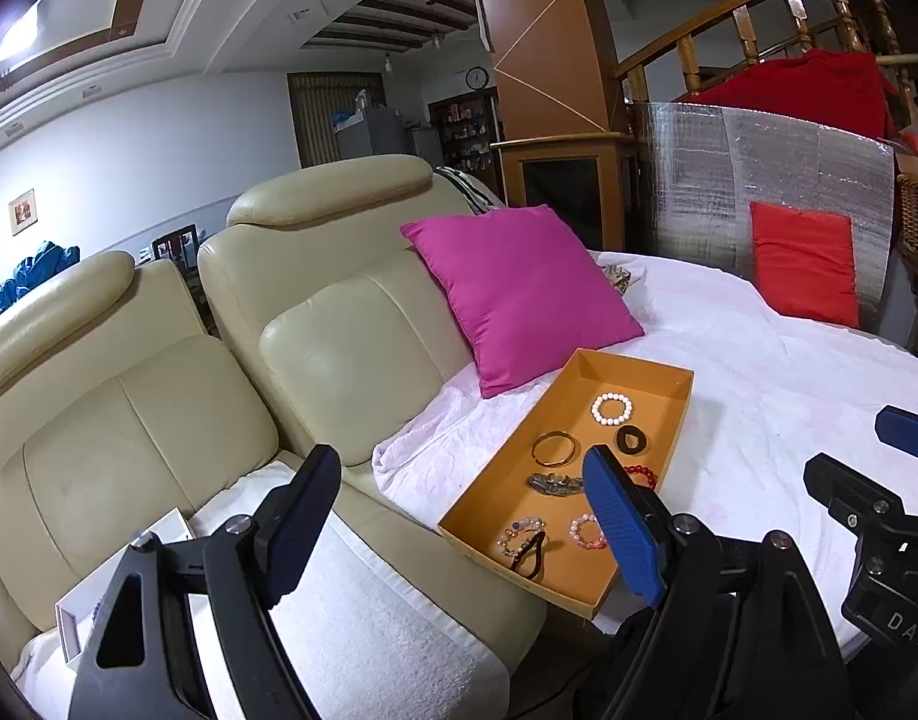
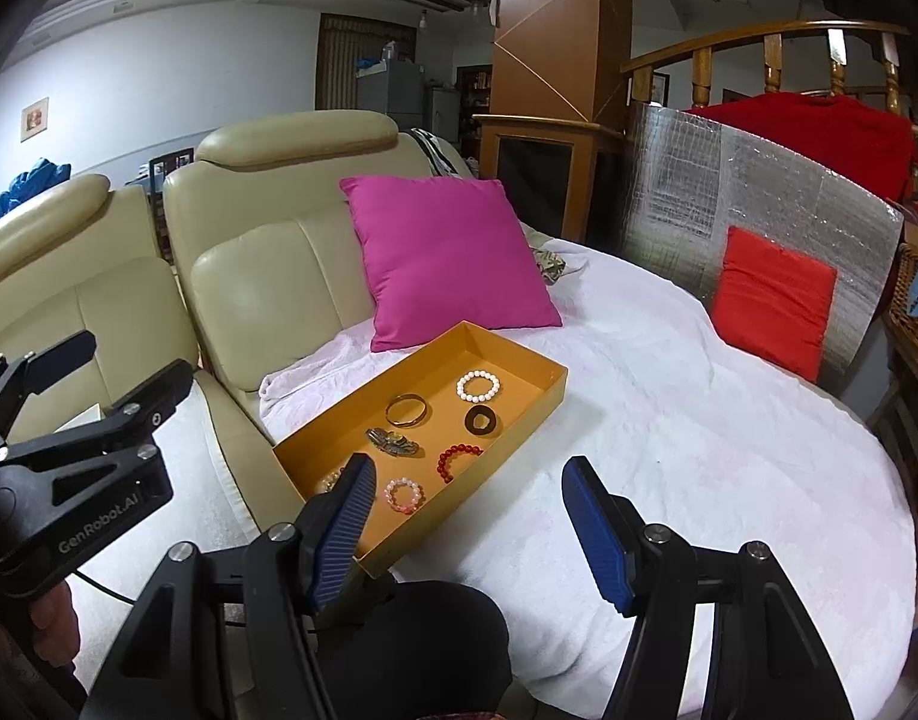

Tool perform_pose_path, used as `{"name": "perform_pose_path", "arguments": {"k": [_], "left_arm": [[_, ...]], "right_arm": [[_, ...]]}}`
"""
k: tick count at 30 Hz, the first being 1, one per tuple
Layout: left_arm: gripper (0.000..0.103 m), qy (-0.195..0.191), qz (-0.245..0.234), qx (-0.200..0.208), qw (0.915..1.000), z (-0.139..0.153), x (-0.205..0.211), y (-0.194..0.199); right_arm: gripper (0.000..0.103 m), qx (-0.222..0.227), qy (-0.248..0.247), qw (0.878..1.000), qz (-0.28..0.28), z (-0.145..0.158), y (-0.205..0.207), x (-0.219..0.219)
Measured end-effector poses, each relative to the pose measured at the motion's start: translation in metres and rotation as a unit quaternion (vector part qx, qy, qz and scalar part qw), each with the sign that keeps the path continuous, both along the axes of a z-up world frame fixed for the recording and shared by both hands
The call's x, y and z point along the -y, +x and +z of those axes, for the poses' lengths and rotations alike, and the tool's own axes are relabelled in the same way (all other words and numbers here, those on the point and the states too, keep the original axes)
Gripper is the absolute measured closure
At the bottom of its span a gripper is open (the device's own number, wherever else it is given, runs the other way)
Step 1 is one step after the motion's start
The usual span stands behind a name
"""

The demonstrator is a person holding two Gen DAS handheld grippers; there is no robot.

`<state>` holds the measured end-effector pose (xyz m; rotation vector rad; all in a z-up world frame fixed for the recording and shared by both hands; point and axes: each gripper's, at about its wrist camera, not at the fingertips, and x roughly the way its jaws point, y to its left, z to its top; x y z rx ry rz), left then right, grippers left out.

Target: Organize jewelry

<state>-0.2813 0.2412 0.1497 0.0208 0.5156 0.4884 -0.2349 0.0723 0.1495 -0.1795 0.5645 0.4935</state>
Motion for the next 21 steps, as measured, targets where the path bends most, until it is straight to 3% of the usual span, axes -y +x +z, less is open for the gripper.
{"name": "perform_pose_path", "arguments": {"k": [21], "left_arm": [[0.019,-0.003,0.0,0.001,1.0,-0.0002,-0.0054,0.0002]], "right_arm": [[0.034,-0.007,-0.004,1.0,0.003,-0.0059,0.0012,-0.0081]]}}
